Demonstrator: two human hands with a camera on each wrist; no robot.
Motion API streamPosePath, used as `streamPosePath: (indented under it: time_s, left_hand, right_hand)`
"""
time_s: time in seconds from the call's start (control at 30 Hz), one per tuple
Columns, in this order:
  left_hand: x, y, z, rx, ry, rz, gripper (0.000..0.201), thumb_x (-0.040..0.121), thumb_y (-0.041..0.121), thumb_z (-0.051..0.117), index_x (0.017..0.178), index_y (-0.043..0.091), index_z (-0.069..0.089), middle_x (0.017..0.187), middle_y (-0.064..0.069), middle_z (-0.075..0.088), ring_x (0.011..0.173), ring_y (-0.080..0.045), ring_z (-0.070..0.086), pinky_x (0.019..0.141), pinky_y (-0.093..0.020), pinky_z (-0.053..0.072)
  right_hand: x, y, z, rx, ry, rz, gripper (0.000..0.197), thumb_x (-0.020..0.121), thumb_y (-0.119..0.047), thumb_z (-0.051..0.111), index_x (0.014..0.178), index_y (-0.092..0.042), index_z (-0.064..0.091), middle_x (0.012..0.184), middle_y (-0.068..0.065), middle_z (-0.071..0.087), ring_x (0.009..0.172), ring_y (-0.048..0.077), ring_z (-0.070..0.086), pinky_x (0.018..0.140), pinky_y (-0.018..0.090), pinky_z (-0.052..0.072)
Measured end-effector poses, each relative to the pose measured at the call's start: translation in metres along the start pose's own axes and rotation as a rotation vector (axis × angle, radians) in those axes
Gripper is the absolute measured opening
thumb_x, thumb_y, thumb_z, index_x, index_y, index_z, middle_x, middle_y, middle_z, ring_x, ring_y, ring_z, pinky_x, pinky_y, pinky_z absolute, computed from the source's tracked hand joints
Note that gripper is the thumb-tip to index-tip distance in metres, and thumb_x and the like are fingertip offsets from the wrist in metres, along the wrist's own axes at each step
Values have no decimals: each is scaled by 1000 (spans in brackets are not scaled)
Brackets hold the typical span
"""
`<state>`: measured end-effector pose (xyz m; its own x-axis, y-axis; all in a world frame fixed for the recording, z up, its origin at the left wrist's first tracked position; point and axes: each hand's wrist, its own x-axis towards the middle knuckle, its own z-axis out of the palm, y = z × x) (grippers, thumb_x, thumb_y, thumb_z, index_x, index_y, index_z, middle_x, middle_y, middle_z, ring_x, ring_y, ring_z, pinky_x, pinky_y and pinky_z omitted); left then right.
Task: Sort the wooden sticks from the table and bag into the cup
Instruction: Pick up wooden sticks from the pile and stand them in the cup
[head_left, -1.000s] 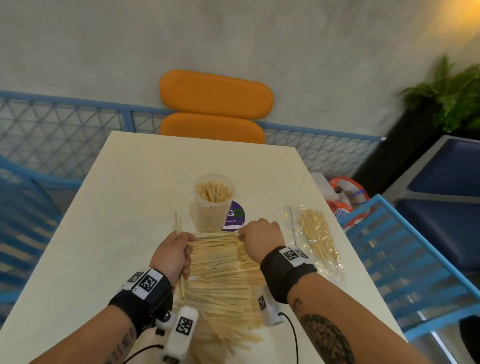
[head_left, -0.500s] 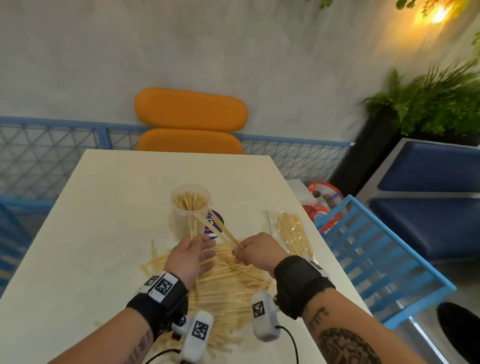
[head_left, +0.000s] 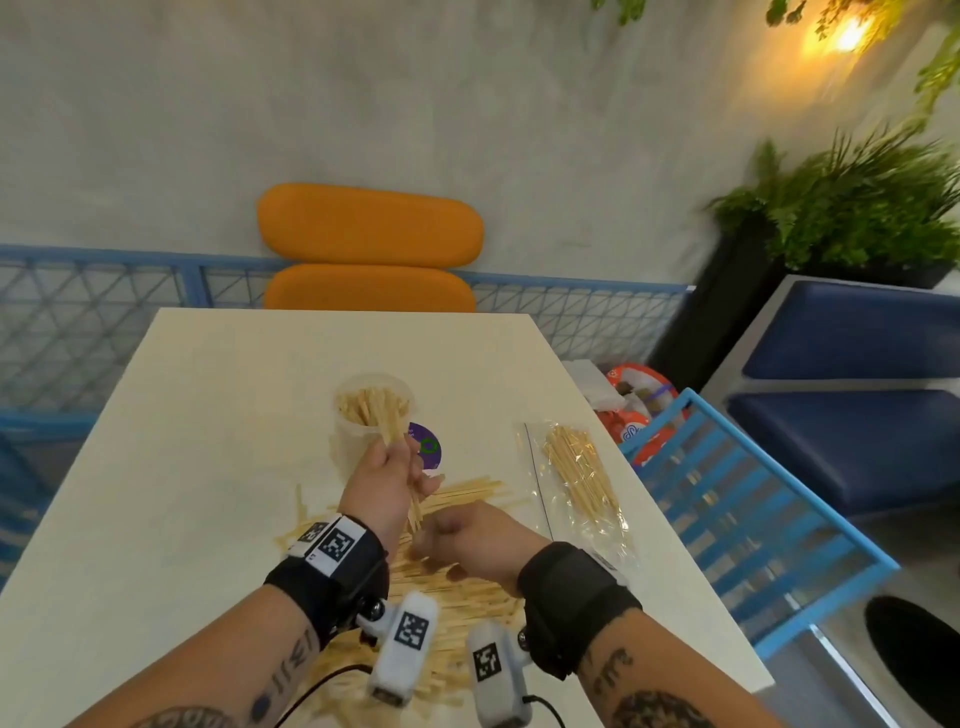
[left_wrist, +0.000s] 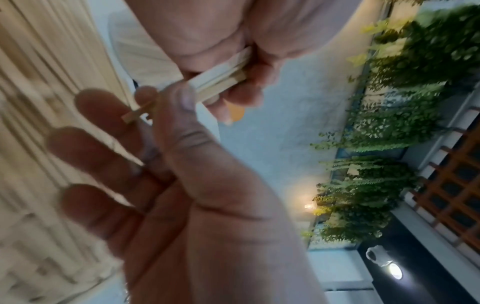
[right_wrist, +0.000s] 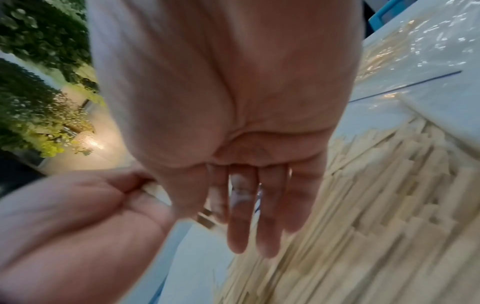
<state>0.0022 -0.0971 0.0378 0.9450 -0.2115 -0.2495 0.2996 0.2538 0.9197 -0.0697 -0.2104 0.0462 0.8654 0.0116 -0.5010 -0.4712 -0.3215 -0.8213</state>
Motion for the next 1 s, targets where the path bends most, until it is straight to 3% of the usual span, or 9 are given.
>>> streamPosePath:
  time_s: [0.13,0.27,0.37,0.5,0.6,0.7,0.8,0.9,1.0]
  left_hand:
    - [3,9,-2,63,-11,60,20,108,23,36,106,16,55,68,0,52,62,-17,58,82,-45,56]
    - [-3,9,-4,356,-68,83,18,106,28,38,100,22,54,95,-3,66,93,-27,64,80,-46,57]
    - [-3,8,-3,435,-116,97,18,106,24,38,99,19,53,98,-4,68,90,-25,61,68,-36,52]
    - [-1,7,-6,424,-138,78,19,106,25,39,97,22,56,95,-5,69,98,-30,63,89,-45,50]
    - [1,8,-7,445,-89,105,18,105,19,38,99,20,55,81,-4,65,88,-28,66,91,-47,51]
    - [-7,7,-4,398,-181,-7,18,105,13,35,106,18,53,75,-5,55,68,-23,64,72,-38,53]
    - [-15,0,2,491,-309,-99,19,104,19,35,112,18,52,73,-4,52,68,-22,61,68,-36,47]
    - [-19,-7,5,609,-411,-53,18,105,17,40,117,19,52,79,1,60,77,-17,65,65,-28,53]
    - [-19,-6,5,541,-423,-13,18,105,9,44,111,23,54,92,7,61,81,-8,63,77,-26,59]
  right_hand:
    - [5,-5,10,482,-75,42,39,104,-32,44,130,-5,54,113,21,69,92,31,69,80,37,57]
    - [8,-19,11,606,-52,-18,36,108,-28,35,132,-11,56,102,18,67,83,31,70,87,41,57]
    - [9,-19,8,538,-45,-46,39,102,-10,40,138,-21,51,109,18,63,88,33,67,95,45,56]
    - [4,-16,2,431,-83,-31,43,96,1,51,135,-16,49,124,22,63,99,35,68,97,44,55]
    - [2,-20,-9,171,134,-38,45,97,-14,57,140,-12,45,129,15,61,99,25,67,94,43,55]
    - [0,-34,-19,139,346,-214,56,99,-33,55,150,-26,31,125,-3,57,101,14,63,96,44,53]
    - [1,-46,-24,73,419,-377,64,98,-45,55,152,-41,19,131,-11,52,99,8,65,95,42,55]
    - [0,-51,-19,-168,408,-445,50,101,-30,52,146,-40,33,123,-12,56,99,11,65,91,40,56]
    - [1,-49,-14,-295,472,-452,34,102,-16,44,130,-29,57,124,-8,60,108,8,61,97,30,52]
